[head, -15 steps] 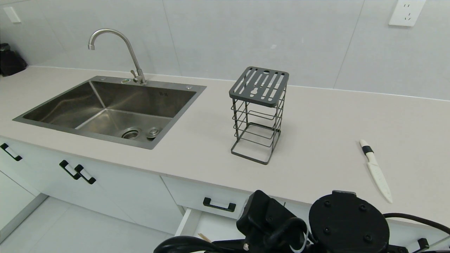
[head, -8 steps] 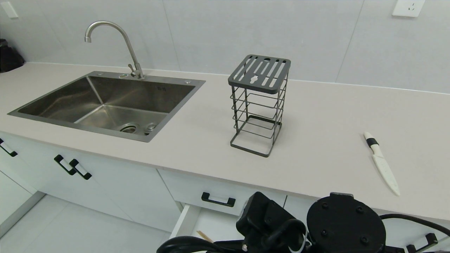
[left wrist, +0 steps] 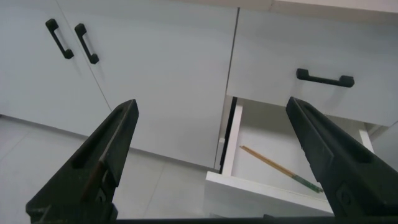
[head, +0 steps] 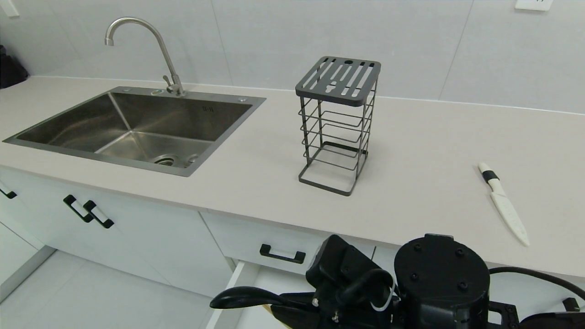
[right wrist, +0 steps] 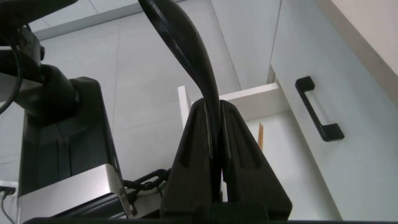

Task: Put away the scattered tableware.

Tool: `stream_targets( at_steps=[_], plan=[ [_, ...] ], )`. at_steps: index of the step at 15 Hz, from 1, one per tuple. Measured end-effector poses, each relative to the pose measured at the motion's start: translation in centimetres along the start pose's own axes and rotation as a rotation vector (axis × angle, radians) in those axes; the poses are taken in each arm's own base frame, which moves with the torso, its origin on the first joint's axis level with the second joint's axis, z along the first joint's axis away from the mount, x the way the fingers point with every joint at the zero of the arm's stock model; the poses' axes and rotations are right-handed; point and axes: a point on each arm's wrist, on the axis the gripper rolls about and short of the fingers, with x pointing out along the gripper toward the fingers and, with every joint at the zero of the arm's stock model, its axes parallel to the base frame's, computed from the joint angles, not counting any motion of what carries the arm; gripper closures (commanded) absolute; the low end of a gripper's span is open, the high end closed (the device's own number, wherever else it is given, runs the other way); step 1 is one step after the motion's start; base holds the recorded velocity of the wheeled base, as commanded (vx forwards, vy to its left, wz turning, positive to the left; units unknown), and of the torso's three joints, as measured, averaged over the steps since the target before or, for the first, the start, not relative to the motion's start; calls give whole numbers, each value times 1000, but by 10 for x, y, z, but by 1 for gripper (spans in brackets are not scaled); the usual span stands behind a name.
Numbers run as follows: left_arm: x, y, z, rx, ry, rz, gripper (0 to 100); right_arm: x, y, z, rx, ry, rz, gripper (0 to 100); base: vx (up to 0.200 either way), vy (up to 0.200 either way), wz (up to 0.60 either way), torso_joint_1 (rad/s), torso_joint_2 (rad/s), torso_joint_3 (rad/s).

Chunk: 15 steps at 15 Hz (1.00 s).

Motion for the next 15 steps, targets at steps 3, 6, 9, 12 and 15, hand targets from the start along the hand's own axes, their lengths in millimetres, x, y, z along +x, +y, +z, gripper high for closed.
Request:
stream_targets(
  at_steps=[3, 6, 9, 12, 15],
  plan=[
    [0, 0, 0, 0, 0, 0, 0, 2, 0, -1, -1, 4, -1, 100, 0, 0, 0, -97, 198, 97],
    [0, 0, 0, 0, 0, 0, 0, 4, 0, -3, 0, 10, 0, 100, 0, 0, 0, -126, 246, 118],
    [0, 0, 0, 0, 0, 0, 0, 6, 0, -3, 0, 11, 1, 100, 0, 0, 0, -175, 331, 160],
    [0, 0, 0, 0, 0, 0, 0, 8, 1, -3, 0, 11, 3, 100, 0, 0, 0, -235, 453, 211],
    [0, 0, 0, 0, 0, 0, 0, 8, 1, -4, 0, 14, 5, 100, 0, 0, 0, -250, 445, 203]
  ],
)
